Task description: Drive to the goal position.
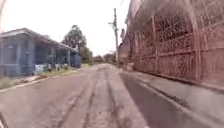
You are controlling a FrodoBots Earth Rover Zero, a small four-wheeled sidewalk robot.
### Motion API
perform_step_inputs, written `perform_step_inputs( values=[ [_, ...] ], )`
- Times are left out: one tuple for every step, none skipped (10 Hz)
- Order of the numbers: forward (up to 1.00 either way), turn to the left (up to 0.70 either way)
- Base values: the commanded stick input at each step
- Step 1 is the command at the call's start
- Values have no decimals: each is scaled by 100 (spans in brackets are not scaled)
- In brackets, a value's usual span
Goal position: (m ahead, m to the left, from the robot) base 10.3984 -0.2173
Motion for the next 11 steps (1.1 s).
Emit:
perform_step_inputs(
  values=[
    [70, 0],
    [70, 0],
    [70, 0],
    [70, 0],
    [70, 0],
    [70, 0],
    [70, 0],
    [70, 0],
    [70, 0],
    [70, 0],
    [70, 0]
  ],
)
